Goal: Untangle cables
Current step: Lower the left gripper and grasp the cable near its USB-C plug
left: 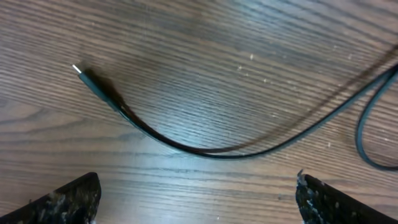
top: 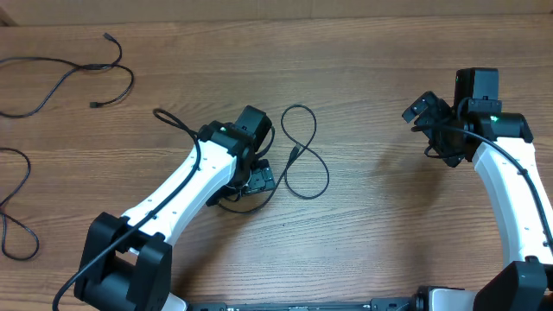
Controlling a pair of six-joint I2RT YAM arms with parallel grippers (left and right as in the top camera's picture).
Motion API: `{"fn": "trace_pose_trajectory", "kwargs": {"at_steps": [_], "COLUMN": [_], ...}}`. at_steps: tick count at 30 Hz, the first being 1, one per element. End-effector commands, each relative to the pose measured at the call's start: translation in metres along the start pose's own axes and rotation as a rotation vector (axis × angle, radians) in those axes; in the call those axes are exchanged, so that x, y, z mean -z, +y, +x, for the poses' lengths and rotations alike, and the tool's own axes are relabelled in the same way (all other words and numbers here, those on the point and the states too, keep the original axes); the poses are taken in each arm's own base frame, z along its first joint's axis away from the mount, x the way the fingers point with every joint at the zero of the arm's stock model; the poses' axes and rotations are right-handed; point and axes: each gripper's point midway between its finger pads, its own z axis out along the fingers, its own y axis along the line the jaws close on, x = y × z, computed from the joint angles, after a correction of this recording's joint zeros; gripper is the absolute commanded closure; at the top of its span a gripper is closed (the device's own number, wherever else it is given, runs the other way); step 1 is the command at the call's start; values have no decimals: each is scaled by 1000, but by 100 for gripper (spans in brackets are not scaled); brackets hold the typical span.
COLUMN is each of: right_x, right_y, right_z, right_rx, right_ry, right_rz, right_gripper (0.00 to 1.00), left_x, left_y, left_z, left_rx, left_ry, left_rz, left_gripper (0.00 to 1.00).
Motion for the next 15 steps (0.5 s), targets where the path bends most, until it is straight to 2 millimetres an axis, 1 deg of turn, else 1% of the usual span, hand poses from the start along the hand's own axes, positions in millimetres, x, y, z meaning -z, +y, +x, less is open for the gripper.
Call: {"fn": "trace_pose_trajectory", "kwargs": {"at_steps": [1,2,3,7,10,15], "right_x": [5,5,5,5,5,5], "right_y": [0,0,0,0,0,0], "right_z": [-5,-5,-5,-5,-5,-5], "right_rx": [-3,-3,-3,-3,-3,-3], "right_ry": [-23,-23,-23,-23,-23,-23], "right_rz": [-5,-5,-5,-5,-5,-5], "right_gripper": [0,0,0,0,0,0], "left_x": [-11,-15,-18,-30,-36,-42], "left_y": [-1,-1,0,3,3,18], "left_z": [5,7,8,8,6,-2], "left_rx": [35,50,65,95,103,155], "left_ry": [17,22,23,12,3,1], "left_rz": [33,35,33,40,49,39], "left_gripper": [0,4,5,5,6,7]}}
